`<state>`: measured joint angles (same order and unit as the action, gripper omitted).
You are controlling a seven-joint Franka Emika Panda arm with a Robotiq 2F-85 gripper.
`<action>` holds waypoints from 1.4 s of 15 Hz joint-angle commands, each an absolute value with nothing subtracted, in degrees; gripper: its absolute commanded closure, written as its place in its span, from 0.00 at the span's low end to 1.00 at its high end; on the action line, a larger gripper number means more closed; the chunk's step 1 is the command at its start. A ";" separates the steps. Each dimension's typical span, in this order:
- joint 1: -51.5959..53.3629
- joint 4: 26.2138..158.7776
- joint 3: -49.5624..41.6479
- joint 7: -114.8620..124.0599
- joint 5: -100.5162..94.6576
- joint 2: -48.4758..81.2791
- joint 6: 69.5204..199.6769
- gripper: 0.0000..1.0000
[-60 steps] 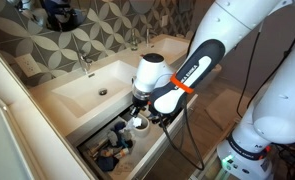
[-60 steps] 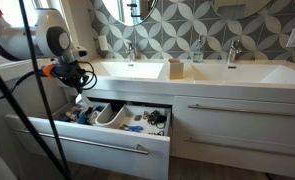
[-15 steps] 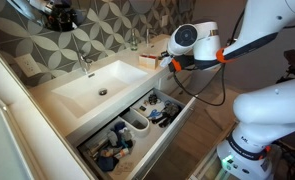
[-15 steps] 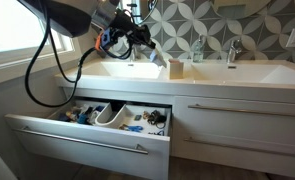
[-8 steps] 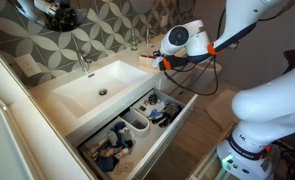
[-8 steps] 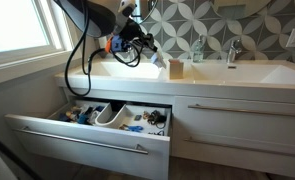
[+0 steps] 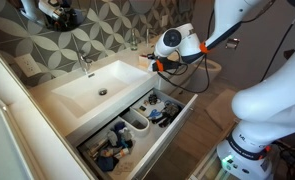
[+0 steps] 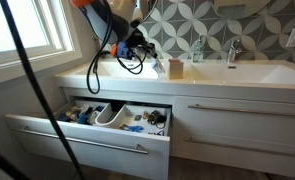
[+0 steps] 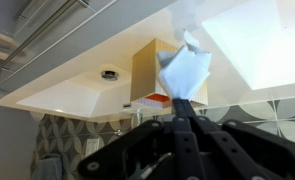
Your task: Remove a piece of tissue from the left side of the drawer and put it on the counter
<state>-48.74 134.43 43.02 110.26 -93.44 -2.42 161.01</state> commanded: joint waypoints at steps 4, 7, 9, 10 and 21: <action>-48.88 133.62 42.95 110.26 -93.61 -1.34 160.34 1.00; -49.05 132.80 42.61 111.14 -94.95 -0.07 158.76 1.00; -49.06 132.38 42.40 110.98 -95.35 1.23 157.72 1.00; -49.00 131.99 42.35 111.54 -96.32 1.98 157.80 1.00; -48.60 124.99 40.44 114.82 -105.93 14.71 156.35 1.00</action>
<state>-48.76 128.55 41.13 112.61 -102.17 9.08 157.05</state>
